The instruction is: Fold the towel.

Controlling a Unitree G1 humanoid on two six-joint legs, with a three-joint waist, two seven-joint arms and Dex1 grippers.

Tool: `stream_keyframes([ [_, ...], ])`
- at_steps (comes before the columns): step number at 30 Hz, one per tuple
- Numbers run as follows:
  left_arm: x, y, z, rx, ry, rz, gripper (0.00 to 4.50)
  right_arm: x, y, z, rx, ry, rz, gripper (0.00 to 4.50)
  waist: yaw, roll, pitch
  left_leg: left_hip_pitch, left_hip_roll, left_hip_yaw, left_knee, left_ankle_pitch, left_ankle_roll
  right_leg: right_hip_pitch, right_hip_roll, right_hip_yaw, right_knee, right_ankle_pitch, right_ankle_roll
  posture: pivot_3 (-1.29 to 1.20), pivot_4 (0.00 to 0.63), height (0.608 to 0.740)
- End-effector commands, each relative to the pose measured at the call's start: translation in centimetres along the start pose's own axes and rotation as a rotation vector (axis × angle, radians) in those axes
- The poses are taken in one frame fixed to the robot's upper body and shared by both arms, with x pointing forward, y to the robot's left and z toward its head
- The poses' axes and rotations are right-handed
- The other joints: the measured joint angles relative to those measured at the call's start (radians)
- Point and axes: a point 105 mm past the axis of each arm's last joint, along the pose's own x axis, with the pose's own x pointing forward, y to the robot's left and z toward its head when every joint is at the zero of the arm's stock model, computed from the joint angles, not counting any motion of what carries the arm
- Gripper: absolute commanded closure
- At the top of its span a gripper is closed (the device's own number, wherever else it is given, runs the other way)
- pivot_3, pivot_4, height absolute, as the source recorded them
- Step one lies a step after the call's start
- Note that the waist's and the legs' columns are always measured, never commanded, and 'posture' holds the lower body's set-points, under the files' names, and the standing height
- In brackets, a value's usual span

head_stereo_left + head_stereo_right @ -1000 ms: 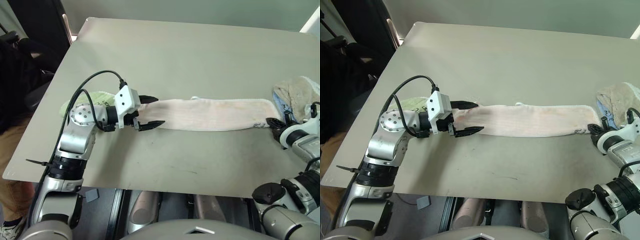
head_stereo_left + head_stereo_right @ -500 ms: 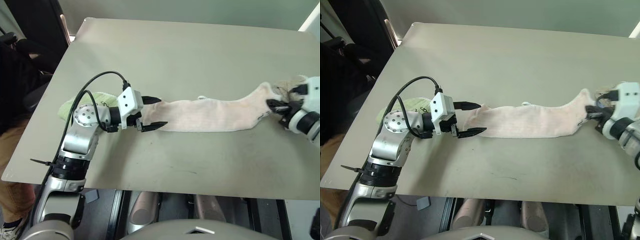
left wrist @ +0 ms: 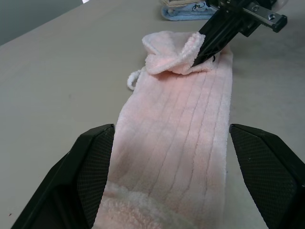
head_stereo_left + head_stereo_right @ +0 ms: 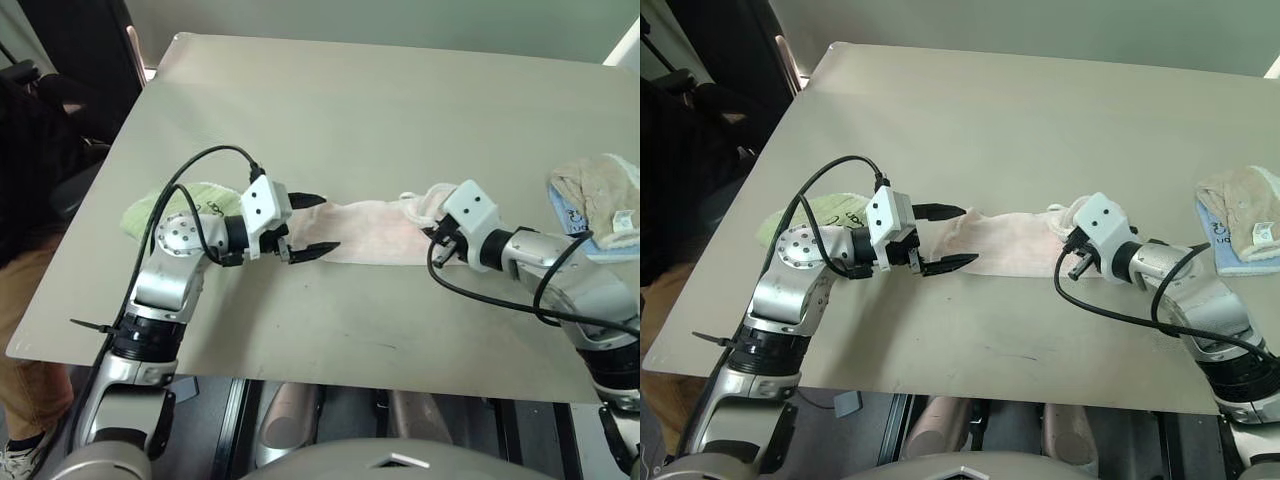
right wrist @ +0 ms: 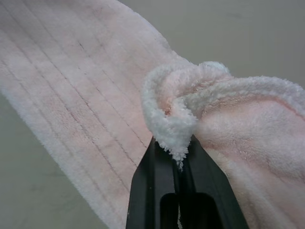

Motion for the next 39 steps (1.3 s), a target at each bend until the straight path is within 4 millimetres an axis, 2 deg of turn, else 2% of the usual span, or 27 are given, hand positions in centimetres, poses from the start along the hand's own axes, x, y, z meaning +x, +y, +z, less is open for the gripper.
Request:
stream_keyframes([
  [1, -0.4, 0.0, 1.0, 0.033, -0.024, 0.014, 0.36, -0.6, -0.5, 0.8, -0.004, -0.046, 0.001, 3.22, 0.0, 0.0, 0.0, 0.0, 0.0, 0.0, 0.0, 0.0, -0.001, 0.0, 0.0, 0.0, 0.0, -0.002, -0.002, 0.0, 0.15, 0.739],
  [8, -1.0, 0.0, 0.8, -0.016, -0.03, 0.052, 0.36, -3.3, -0.1, 2.9, 0.035, -0.178, 0.079, 0.7, -0.001, 0.0, 0.0, 0.0, 0.0, 0.0, 0.0, 0.0, -0.003, 0.0, 0.0, 0.0, 0.001, -0.002, -0.005, 0.0, 0.15, 0.739],
  [9, -1.2, 0.1, 1.1, -0.049, -0.055, 0.073, 0.36, -4.3, -0.5, 3.6, 0.048, -0.23, 0.078, 0.39, -0.001, 0.0, 0.0, 0.001, 0.0, 0.0, 0.0, 0.0, -0.003, 0.0, 0.0, 0.0, 0.001, -0.002, -0.006, 0.0, 0.15, 0.739],
  [11, -1.5, 0.3, 1.5, -0.116, -0.102, 0.116, 0.36, -5.6, -1.4, 4.6, 0.069, -0.301, 0.053, 0.39, -0.001, 0.0, 0.0, 0.001, 0.0, 0.0, -0.001, 0.0, -0.003, 0.0, 0.0, 0.0, 0.001, -0.002, -0.006, 0.0, 0.15, 0.739],
  [13, -1.8, 0.5, 2.1, -0.211, -0.163, 0.167, 0.36, -6.0, -3.5, 4.7, 0.116, -0.329, -0.037, 0.39, -0.002, 0.0, 0.0, 0.001, 0.0, 0.0, -0.001, 0.0, -0.003, 0.0, 0.0, 0.0, 0.001, -0.003, -0.003, 0.0, 0.15, 0.739],
  [15, -2.1, 0.5, 2.4, -0.308, -0.215, 0.206, 0.36, -5.5, -5.7, 3.7, 0.177, -0.304, -0.14, 0.85, -0.004, -0.001, 0.0, 0.002, 0.0, 0.001, -0.001, 0.001, -0.003, 0.002, 0.0, 0.0, 0.001, -0.003, -0.003, 0.0, 0.15, 0.739],
  [17, -2.2, 0.2, 2.5, -0.387, -0.24, 0.231, 0.36, -4.8, -6.5, 2.4, 0.201, -0.263, -0.175, 1.38, -0.006, -0.001, 0.0, 0.004, 0.0, 0.001, -0.001, 0.001, -0.003, 0.003, 0.0, 0.0, 0.001, -0.003, -0.003, 0.0, 0.15, 0.739],
  [24, -3.5, -1.7, 1.8, -0.754, -0.353, 0.33, 0.36, -0.4, -5.6, -1.6, 0.279, -0.204, -0.138, 3.94, -0.01, -0.001, 0.0, 0.005, 0.001, 0.001, -0.002, 0.004, -0.005, 0.003, 0.0, 0.0, 0.002, -0.002, -0.005, 0.0, 0.15, 0.739],
  [26, -3.7, -2.7, 1.3, -0.799, -0.327, 0.338, 0.36, 0.7, -4.9, -2.9, 0.298, -0.177, -0.11, 4.45, -0.01, -0.001, 0.0, 0.005, 0.001, 0.001, -0.002, 0.004, -0.005, 0.003, 0.0, 0.0, 0.002, -0.001, -0.005, 0.0, 0.15, 0.739],
  [30, -3.9, -4.8, 0.2, -0.883, -0.255, 0.361, 0.36, 2.3, -3.2, -5.9, 0.238, -0.072, -0.067, 4.45, -0.01, -0.001, 0.0, 0.009, 0.001, 0.001, -0.003, 0.003, -0.005, 0.005, 0.001, 0.0, 0.002, -0.002, -0.007, 0.0, 0.15, 0.739],
  [32, -3.9, -5.1, -0.2, -0.904, -0.225, 0.376, 0.36, 2.7, -3.0, -6.3, 0.221, -0.059, -0.07, 4.45, -0.01, -0.001, 0.0, 0.016, 0.001, 0.001, -0.003, -0.005, -0.004, 0.013, 0.001, 0.0, 0.001, -0.004, -0.007, 0.0, 0.15, 0.739],
  [33, -3.9, -5.4, -0.6, -0.926, -0.206, 0.398, 0.36, 2.5, -3.3, -5.4, 0.213, -0.099, -0.073, 4.45, -0.01, -0.001, 0.0, 0.02, 0.001, 0.001, -0.003, -0.009, -0.011, 0.016, 0.001, 0.0, 0.001, -0.006, -0.003, 0.0, 0.15, 0.739],
  [35, -4.1, -5.7, -1.0, -0.956, -0.19, 0.432, 0.0, 1.9, -3.8, -3.4, 0.193, -0.188, -0.073, 4.5, -0.012, -0.001, 0.0, 0.024, 0.001, 0.001, -0.003, -0.009, -0.011, 0.021, 0.001, 0.0, 0.001, -0.009, 0.0, 0.0, 0.15, 0.739],
  [39, -4.6, -5.9, -1.9, -1.085, -0.195, 0.504, 0.0, 0.0, -4.5, -0.4, 0.11, -0.31, -0.07, 4.5, -0.016, 0.0, 0.0, 0.024, 0.001, 0.001, -0.003, -0.009, -0.012, 0.021, 0.001, 0.0, 0.001, -0.009, 0.0, 0.0, 0.15, 0.739],
])
